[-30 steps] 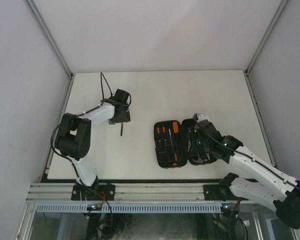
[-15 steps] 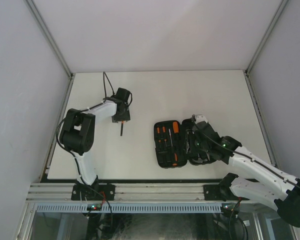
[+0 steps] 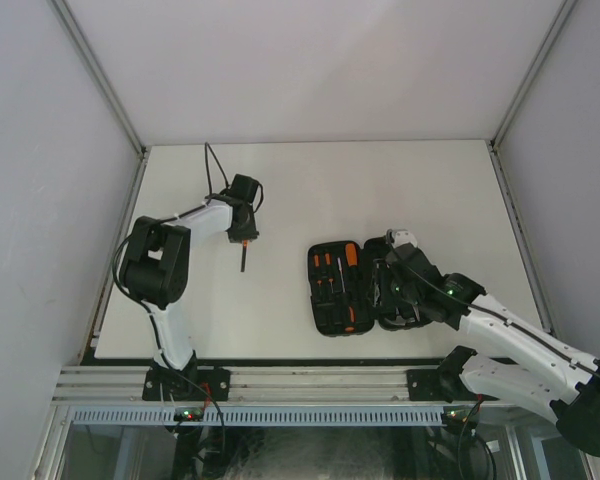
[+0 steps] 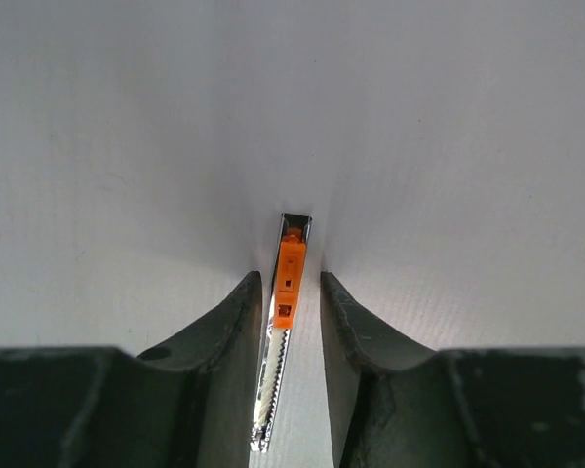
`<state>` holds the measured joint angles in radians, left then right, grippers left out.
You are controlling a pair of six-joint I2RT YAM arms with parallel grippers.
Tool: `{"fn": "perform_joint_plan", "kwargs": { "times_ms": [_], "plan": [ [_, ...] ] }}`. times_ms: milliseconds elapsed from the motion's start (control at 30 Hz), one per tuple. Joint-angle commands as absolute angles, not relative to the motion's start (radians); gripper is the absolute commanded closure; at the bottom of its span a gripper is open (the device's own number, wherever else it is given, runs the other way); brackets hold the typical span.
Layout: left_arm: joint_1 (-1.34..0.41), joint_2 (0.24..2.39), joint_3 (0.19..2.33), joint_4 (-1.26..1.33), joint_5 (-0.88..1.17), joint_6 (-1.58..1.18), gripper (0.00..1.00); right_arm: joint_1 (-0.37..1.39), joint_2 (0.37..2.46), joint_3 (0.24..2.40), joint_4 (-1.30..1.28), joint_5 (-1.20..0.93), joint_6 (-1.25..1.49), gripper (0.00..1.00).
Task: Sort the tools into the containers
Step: Pick up the utility knife at the center of the board.
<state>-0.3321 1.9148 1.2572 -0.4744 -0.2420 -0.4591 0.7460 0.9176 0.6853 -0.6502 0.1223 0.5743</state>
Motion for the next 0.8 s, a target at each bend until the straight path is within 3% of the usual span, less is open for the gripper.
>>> {"fn": "perform_joint_plan", "kwargs": {
  "times_ms": [0,367,767],
  "plan": [
    [-0.324,1.925,1.261,-0.451,-0.229,-0.442,0.68,0.755,0.897,0.689,-0.639,0.138,0.592,0.6],
    [-0.336,1.881,1.216,-0.423,-0.22,-0.451,0.86,0.761,0.881,0.689,-0.646,0.145,0.603,0.6],
    [-0.442,1.724,1.15,-0.414,-0.219,-0.473,0.89,0.769,0.844,0.689,-0.663,0.201,0.639,0.61]
  ]
}}
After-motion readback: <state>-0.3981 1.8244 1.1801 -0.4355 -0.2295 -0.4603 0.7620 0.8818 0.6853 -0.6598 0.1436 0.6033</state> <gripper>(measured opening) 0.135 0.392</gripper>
